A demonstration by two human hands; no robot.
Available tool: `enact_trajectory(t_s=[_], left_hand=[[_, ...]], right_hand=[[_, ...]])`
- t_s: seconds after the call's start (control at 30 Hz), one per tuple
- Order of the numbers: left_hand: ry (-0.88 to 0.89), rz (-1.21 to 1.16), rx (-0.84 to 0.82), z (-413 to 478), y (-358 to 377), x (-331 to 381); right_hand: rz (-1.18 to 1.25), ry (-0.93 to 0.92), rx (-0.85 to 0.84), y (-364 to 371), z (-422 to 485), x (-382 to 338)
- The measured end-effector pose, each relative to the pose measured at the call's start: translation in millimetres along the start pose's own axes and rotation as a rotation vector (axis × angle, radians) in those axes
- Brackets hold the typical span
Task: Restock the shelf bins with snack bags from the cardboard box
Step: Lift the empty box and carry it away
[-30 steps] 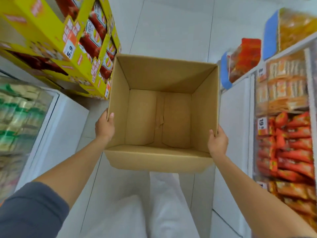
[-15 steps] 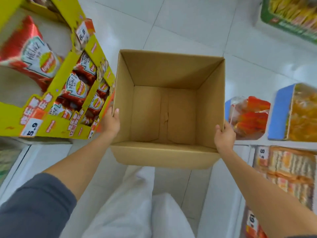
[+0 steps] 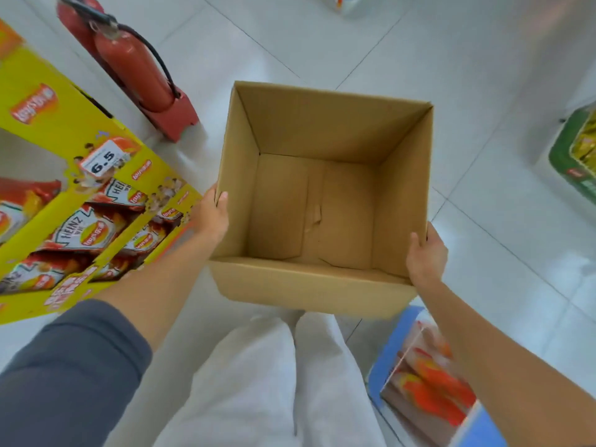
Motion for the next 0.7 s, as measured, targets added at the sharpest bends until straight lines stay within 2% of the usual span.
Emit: enact_trajectory(t_s=[0.17,0.37,0.53,0.7], left_hand=[[-0.138,-0.106,0.106,53,18,20],[-0.270,-0.210,0.257,125,19,27],[-0.372,-0.218,0.371,178,19,4],[-0.522,-0.244,0.438,219,34,-33]], right_hand=[[-0.091,-0.169,-0.094,10,113,-96],[-0.201,-0.346,-0.202,81,226,-212],[-0.281,-0.462,-0.313,150,287,-297],[-0.352,-0.535,-0.407,223,338,-349]])
Point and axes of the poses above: each hand's wrist, its own z-axis towards the middle knuckle, its own y-axis out of the palm, x = y × z, the point moved 9 cm from there along z, towards the middle knuckle, and after that the axes turned 5 degrees about -z, right-handed, at the moved point
